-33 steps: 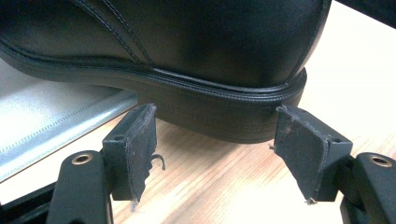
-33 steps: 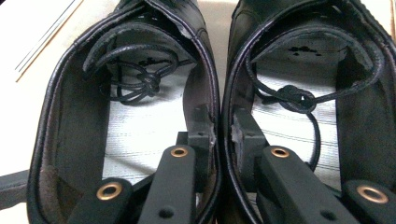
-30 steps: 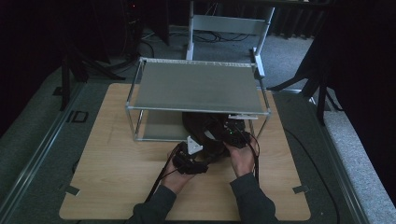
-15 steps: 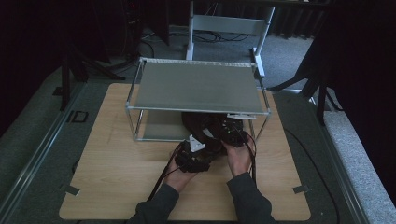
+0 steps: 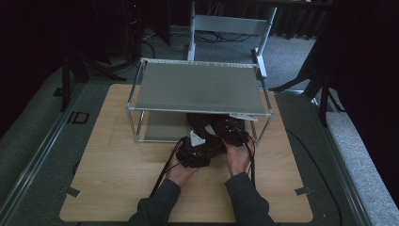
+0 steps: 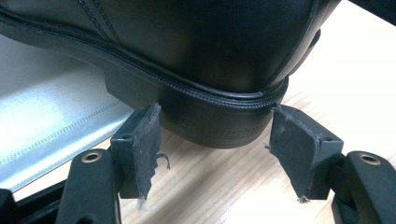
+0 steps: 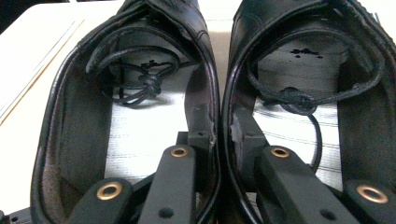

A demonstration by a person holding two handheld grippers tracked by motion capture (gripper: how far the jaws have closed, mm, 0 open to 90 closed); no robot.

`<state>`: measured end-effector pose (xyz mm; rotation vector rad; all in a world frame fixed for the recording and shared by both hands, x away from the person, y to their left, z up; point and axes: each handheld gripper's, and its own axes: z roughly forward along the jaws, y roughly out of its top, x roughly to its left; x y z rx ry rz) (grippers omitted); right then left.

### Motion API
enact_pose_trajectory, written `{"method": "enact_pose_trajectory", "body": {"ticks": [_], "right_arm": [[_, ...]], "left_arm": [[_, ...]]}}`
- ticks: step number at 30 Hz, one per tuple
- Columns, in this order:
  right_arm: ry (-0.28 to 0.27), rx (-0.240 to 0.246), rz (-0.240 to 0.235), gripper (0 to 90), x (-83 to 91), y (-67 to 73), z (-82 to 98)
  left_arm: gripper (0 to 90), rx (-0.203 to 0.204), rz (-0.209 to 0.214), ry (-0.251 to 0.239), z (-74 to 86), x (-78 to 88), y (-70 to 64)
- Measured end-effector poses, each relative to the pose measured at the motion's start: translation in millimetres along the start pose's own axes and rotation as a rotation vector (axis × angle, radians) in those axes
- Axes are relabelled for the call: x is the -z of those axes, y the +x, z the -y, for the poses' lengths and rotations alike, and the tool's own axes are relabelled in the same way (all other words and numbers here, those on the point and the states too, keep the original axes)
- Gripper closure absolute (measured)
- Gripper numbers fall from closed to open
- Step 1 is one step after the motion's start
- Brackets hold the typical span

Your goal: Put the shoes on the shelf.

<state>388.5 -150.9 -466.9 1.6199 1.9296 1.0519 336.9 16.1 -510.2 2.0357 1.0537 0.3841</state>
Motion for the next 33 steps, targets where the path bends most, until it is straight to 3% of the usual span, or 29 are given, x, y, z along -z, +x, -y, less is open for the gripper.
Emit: {"method": "enact_pose_trajectory", "body": {"ticks": [3, 11, 26, 33], "right_arm": [[-0.017, 0.018, 0.010, 80.7, -1.9, 0.9, 0.7], [-0.050, 0.007, 0.038, 80.7, -12.8, -0.2, 1.2], [-0.103, 0.003, 0.080, 80.6, -26.9, -1.2, 4.1], [-0.127, 0.000, 0.094, 80.6, -29.2, -0.6, 4.9]], "left_arm": [[34.7, -0.002, 0.002, 0.003, -1.1, -3.4, 2.1], [34.6, -0.022, -0.022, 0.023, -6.6, -16.7, 7.0], [34.7, -0.087, -0.050, -0.004, -6.6, -34.8, 14.3], [34.7, -0.098, -0.060, -0.012, -7.2, -39.1, 16.2]]}}
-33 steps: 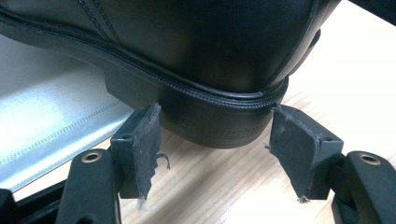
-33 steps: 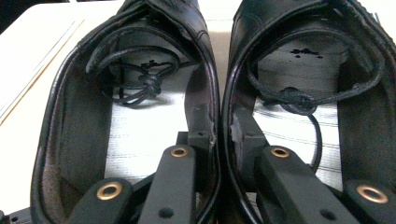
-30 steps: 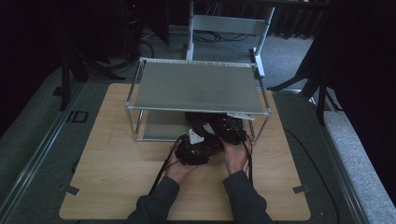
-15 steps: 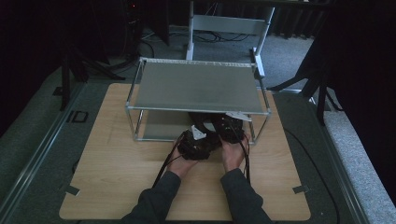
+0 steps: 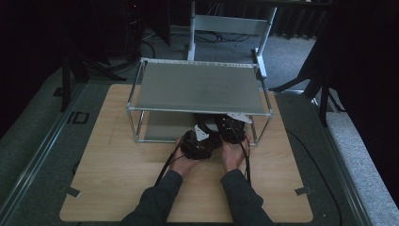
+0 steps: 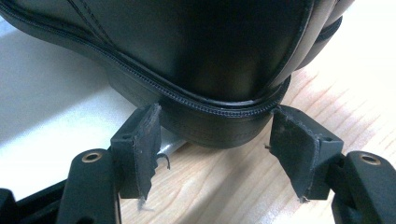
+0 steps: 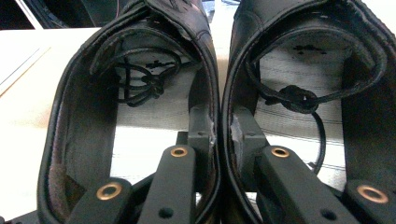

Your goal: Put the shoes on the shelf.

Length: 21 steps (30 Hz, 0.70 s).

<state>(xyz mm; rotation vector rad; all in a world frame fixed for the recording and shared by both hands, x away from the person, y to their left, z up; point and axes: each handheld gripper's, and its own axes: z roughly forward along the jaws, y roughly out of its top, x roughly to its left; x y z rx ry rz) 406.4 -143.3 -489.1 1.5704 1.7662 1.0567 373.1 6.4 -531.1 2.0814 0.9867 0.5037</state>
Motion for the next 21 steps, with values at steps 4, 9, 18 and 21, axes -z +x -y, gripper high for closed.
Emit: {"method": "enact_pose_trajectory", "body": {"ticks": [4, 9, 18, 21], "right_arm": [[-0.019, -0.006, 0.011, 80.5, -1.5, 0.8, 0.6], [-0.043, -0.004, 0.032, 80.4, -3.7, 3.5, 2.7], [-0.089, -0.017, 0.080, 80.3, -8.8, 8.4, 12.1], [-0.100, -0.015, 0.092, 80.2, -8.9, 9.5, 12.9]], "left_arm": [[34.8, -0.006, -0.009, -0.001, -1.2, -2.6, 0.9], [35.3, -0.019, -0.013, -0.002, -0.9, -6.4, 2.8], [38.1, -0.065, -0.016, 0.011, 1.1, -14.1, 6.4], [38.8, -0.068, -0.013, 0.004, 1.1, -15.9, 7.1]]}}
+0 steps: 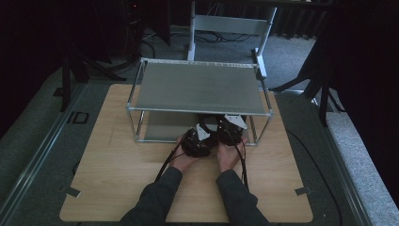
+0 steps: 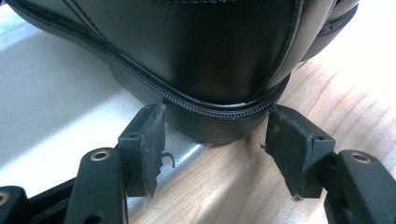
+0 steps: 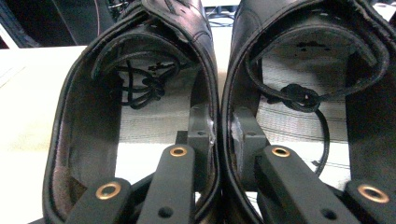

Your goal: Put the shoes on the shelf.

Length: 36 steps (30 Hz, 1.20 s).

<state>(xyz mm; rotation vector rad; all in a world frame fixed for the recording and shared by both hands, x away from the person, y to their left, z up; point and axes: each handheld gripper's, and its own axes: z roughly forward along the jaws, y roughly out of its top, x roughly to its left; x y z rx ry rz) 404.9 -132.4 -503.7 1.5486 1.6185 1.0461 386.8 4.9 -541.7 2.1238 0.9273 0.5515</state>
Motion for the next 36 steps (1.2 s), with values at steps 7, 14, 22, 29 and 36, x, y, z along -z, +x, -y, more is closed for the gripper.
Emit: {"method": "enact_pose_trajectory", "body": {"ticks": [7, 14, 22, 29, 36], "right_arm": [[-0.030, 0.008, 0.026, 80.2, -0.9, 2.2, 3.0], [-0.024, 0.022, 0.026, 79.9, -2.0, 2.0, 2.3], [-0.023, 0.052, 0.010, 79.5, -2.5, 0.2, 2.5], [-0.017, 0.076, -0.006, 78.5, -5.1, -2.0, 0.3], [-0.029, 0.091, -0.014, 76.6, -5.7, -3.1, 0.9]], "left_arm": [[39.4, -0.011, -0.002, -0.010, 1.1, -3.8, 0.8], [39.6, -0.029, 0.007, -0.022, 1.7, -4.8, 3.4], [39.8, -0.038, 0.020, -0.020, 1.1, -5.6, 5.8], [39.8, -0.034, 0.046, -0.023, 0.7, -6.9, 9.8], [39.8, -0.042, 0.063, -0.018, 0.3, -7.4, 12.7]]}}
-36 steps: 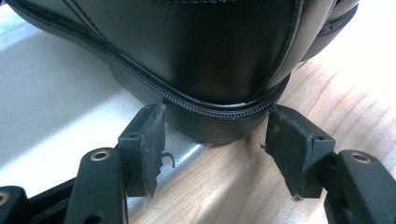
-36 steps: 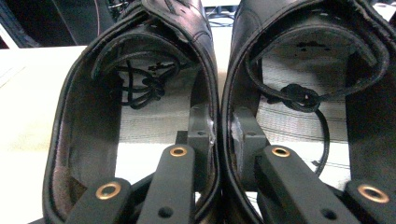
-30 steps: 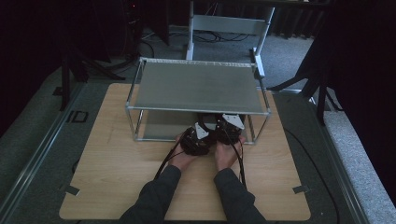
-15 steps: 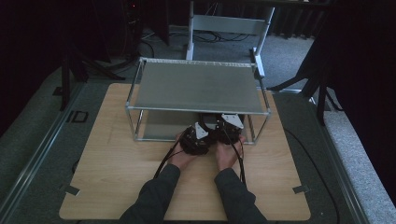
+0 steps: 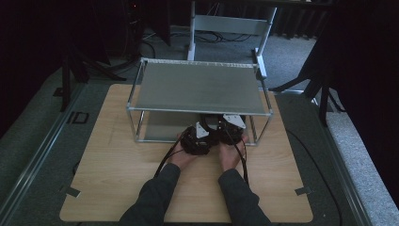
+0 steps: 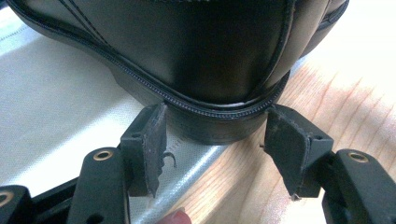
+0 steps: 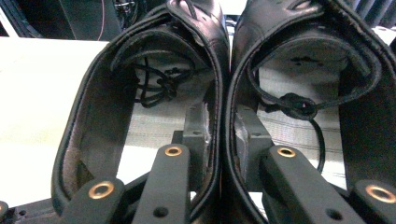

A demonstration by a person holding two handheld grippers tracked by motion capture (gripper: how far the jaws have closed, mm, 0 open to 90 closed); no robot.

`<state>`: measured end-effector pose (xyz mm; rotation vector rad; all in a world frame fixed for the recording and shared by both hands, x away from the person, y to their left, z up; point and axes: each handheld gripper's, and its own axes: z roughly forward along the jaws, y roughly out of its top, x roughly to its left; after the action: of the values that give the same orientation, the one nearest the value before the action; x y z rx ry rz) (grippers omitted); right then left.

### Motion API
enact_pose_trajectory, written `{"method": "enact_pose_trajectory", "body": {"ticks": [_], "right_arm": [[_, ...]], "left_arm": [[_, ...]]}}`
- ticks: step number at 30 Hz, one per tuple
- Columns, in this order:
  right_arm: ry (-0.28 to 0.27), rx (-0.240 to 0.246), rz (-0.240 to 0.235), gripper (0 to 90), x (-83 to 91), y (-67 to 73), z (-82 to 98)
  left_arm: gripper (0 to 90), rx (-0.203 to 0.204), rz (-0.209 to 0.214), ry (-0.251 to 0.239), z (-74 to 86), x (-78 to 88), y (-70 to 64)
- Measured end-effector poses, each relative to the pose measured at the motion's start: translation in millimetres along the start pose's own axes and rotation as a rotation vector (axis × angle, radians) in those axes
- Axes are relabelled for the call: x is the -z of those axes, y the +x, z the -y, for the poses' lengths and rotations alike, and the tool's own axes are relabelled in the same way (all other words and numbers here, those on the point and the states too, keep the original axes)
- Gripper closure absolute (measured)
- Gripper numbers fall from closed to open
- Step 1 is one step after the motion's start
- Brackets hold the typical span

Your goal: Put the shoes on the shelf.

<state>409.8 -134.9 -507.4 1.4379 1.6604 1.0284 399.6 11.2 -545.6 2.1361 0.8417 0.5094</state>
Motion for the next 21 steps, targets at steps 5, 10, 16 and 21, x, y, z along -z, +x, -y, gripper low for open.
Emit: {"method": "enact_pose_trajectory", "body": {"ticks": [5, 10, 16, 21], "right_arm": [[-0.031, 0.020, -0.013, 70.7, -1.4, -2.0, 1.0], [-0.074, 0.029, 0.006, 64.6, -4.2, -2.2, 1.6], [-0.096, 0.023, 0.063, 60.3, -6.4, -3.1, 1.5], [-0.095, 0.013, 0.067, 55.9, -5.7, -5.9, 0.3]], "left_arm": [[39.7, 0.016, 0.026, -0.002, -0.1, -1.1, 4.6], [39.8, -0.001, 0.038, 0.006, -3.7, -1.8, 7.8], [43.5, -0.033, 0.044, 0.006, -7.3, -2.5, 6.3], [43.5, -0.017, 0.050, -0.004, -7.1, -3.8, 6.2]]}}
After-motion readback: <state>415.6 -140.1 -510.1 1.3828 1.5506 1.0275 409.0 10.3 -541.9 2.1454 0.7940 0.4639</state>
